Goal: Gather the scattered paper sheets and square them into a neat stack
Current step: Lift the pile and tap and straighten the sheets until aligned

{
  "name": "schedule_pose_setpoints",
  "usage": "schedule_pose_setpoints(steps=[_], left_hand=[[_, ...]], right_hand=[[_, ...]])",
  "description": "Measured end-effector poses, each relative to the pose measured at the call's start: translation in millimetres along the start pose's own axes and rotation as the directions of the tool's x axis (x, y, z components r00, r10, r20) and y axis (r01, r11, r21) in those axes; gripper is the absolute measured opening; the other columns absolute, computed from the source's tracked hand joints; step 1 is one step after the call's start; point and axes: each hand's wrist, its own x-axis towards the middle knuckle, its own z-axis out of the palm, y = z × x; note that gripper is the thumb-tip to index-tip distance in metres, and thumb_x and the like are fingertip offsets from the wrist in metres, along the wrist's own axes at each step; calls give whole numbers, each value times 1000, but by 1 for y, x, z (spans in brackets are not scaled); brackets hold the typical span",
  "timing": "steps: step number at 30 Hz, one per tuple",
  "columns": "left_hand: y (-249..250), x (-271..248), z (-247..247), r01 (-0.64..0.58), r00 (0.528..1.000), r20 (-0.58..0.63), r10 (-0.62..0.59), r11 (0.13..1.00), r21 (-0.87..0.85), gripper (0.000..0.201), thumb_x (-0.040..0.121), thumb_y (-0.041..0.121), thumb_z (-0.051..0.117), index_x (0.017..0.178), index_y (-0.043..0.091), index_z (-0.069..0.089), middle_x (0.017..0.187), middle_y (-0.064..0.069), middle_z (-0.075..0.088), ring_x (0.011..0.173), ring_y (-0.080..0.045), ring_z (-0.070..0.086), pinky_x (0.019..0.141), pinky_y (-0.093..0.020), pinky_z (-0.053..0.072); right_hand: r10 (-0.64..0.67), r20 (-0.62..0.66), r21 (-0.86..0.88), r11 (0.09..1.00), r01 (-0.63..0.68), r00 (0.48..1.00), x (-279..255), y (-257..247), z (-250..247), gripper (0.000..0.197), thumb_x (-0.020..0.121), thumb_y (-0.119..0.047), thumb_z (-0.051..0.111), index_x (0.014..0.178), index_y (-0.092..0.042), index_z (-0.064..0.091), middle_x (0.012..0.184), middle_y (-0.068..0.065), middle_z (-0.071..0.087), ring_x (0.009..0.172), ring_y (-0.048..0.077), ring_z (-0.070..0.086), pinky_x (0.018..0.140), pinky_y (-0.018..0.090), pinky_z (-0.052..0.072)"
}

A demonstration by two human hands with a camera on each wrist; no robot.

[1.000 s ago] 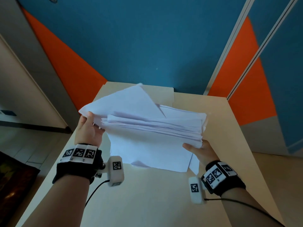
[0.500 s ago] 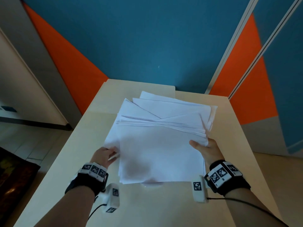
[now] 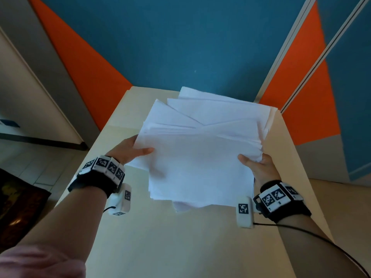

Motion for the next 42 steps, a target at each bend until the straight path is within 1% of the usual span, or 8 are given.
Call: schedule_pose_setpoints(steps=[5, 10, 14, 23, 27, 30, 38, 42], left_hand=[[-20, -18, 22, 89, 933, -284, -220, 908, -410, 73, 85, 42, 59, 145, 17, 26, 142, -9, 44, 122, -25, 47, 97, -40, 40], [-45, -44, 85, 386, 904, 54, -424, 756, -529, 51, 82, 52, 54, 106, 7, 56, 119, -14, 60, 97, -28, 62, 84, -40, 51], [-50, -42, 117, 388, 864, 30, -502, 628, -675, 49, 94, 40, 45, 123, 2, 53, 114, -14, 61, 103, -33, 60, 81, -41, 51], [-62, -24, 101, 457, 802, -307, -512, 857, -238, 53, 99, 35, 29, 119, -7, 54, 132, -30, 51, 121, -41, 51, 98, -44, 44], [-67, -18, 90, 461, 795, -338, -503, 864, -202, 60, 98, 40, 29, 126, -9, 50, 130, -31, 52, 119, -42, 52, 100, -47, 45], [-64, -16, 88, 444, 788, -374, -490, 872, -206, 62, 98, 43, 29, 123, -9, 52, 127, -32, 54, 117, -43, 53, 99, -45, 45], [-54, -21, 118, 406, 757, -476, -448, 893, -194, 56, 92, 34, 51, 126, -10, 44, 126, -31, 53, 117, -43, 50, 94, -42, 39], [-51, -7, 123, 381, 825, -406, -394, 917, -116, 51, 89, 29, 57, 122, -9, 46, 122, -29, 56, 113, -41, 53, 92, -41, 41]], right_hand=[[131, -79, 198, 974, -114, 988, 9, 7, -1, 15, 83, -5, 65, 98, -9, 66, 82, -1, 72, 83, 18, 70, 78, 35, 51], [398, -151, 165, 913, -374, 905, 15, 57, 11, 34, 68, -34, 79, 94, -15, 68, 108, 12, 70, 97, 37, 66, 93, 53, 50], [547, -152, -11, 832, -555, 823, -3, 102, 23, 39, 77, -43, 69, 98, -10, 67, 100, 11, 70, 94, 36, 67, 91, 44, 52], [747, 49, -40, 665, -746, 664, -37, 140, 12, 50, 83, -37, 63, 116, 1, 60, 116, 20, 65, 99, 33, 63, 90, 45, 52], [563, -168, -133, 801, -584, 809, -32, 119, -22, 23, 86, -20, 65, 77, 0, 58, 60, 12, 64, 54, 26, 58, 46, 30, 52], [251, -422, -475, 757, -448, 871, 0, 103, -51, 43, 84, -25, 66, 113, 4, 53, 107, 20, 61, 99, 35, 59, 85, 42, 46], [248, -83, -774, 594, -219, 965, 58, 93, -25, 48, 92, -26, 48, 137, -10, 41, 137, 15, 49, 124, 33, 47, 100, 36, 39], [290, 66, -739, 657, -149, 955, 48, 95, -16, 5, 82, -11, 56, 81, -12, 60, 84, 7, 61, 84, 25, 57, 66, 27, 39]])
